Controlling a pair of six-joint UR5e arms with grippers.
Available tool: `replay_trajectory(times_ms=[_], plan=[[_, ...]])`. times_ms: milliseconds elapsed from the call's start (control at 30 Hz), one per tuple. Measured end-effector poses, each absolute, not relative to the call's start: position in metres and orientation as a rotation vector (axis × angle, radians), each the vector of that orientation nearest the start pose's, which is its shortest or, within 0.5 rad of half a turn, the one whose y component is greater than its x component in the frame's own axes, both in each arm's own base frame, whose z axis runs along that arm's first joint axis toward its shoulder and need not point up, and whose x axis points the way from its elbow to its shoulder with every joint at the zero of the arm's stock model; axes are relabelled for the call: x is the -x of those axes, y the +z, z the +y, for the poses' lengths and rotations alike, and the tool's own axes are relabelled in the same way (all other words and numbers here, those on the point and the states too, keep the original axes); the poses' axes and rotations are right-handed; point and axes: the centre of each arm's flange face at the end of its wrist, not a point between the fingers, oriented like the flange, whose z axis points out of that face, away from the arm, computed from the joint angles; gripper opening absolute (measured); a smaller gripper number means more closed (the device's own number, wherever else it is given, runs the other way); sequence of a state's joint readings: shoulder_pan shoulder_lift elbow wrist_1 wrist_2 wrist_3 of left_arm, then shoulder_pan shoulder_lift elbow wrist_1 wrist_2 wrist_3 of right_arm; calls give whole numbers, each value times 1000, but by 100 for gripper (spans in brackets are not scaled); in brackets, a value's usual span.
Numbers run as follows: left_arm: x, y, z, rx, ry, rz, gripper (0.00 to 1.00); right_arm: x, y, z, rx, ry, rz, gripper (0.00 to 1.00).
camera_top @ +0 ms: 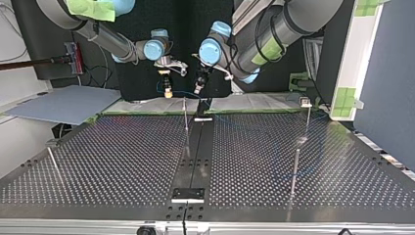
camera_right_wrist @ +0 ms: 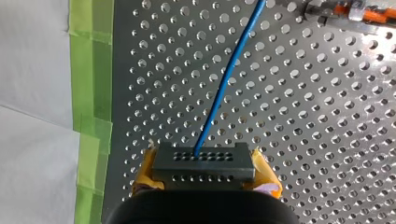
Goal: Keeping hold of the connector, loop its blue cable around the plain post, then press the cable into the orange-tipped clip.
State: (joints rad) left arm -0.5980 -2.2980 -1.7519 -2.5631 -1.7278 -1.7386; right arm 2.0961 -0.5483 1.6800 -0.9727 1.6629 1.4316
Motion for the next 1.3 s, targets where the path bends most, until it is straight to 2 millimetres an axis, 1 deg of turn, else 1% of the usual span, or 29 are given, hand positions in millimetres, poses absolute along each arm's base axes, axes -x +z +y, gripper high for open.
replay_trajectory(times_ms=[167, 433, 767, 1067, 1200, 1300], plan=[[-416, 44, -422, -306, -314, 1897, 100, -414, -85, -467, -1703, 1316, -914, 0], [-416, 42, -418, -304, -281, 1912, 100, -414, -85, -467, -1704, 1315, -914, 0], [-429, 42, -394, -312, -97, 1921, 100, -414, -86, -467, -1706, 1314, -915, 0], [-432, 41, -384, -354, -24, 1941, 100, -414, -85, -467, -1704, 1315, -914, 0], [-437, 44, -384, -375, -7, 1927, 100, -414, -85, -467, -1703, 1316, -914, 0], [-444, 50, -393, -396, -15, 1890, 100, -414, -85, -467, -1703, 1316, -914, 0]])
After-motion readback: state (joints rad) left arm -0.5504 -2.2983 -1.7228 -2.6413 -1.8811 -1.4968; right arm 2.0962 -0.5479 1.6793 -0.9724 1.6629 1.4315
